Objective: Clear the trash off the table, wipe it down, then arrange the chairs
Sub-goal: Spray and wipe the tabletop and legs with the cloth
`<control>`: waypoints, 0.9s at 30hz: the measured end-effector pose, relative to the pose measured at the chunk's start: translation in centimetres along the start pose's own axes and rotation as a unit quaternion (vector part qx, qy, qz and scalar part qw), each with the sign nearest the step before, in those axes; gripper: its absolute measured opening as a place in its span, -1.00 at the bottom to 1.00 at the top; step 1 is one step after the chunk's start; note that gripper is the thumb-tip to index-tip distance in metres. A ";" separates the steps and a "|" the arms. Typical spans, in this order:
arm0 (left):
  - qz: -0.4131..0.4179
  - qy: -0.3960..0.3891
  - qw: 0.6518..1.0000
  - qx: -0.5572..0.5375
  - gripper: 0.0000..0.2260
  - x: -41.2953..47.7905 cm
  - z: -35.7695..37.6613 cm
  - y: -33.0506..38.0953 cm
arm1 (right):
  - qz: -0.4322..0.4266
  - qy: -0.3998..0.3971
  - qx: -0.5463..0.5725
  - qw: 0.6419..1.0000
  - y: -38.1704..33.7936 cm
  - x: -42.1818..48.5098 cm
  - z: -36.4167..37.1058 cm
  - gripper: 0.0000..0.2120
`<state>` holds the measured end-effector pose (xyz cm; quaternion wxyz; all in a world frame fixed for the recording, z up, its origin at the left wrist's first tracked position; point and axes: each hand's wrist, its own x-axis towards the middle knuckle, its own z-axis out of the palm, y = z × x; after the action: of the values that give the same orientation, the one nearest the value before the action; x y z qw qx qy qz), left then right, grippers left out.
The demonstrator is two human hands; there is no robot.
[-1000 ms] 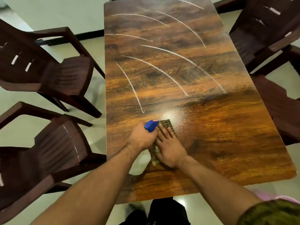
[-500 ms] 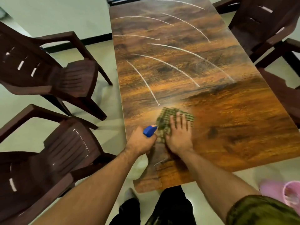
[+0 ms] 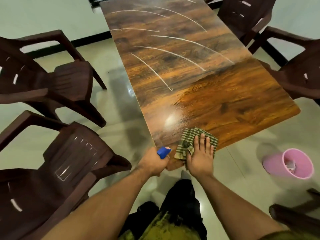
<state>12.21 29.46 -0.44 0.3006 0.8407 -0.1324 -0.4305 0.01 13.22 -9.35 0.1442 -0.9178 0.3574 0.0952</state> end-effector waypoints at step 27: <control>0.005 0.052 0.999 -0.016 -0.83 13.6 -14.5 2.1 | 0.184 0.031 0.030 0.982 -10.2 22.3 -4.3 -0.21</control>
<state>32.04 26.99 -1.41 0.3229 0.8562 -0.1143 -0.3869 23.48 4.91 -9.49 0.1404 -0.8343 0.5269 0.0810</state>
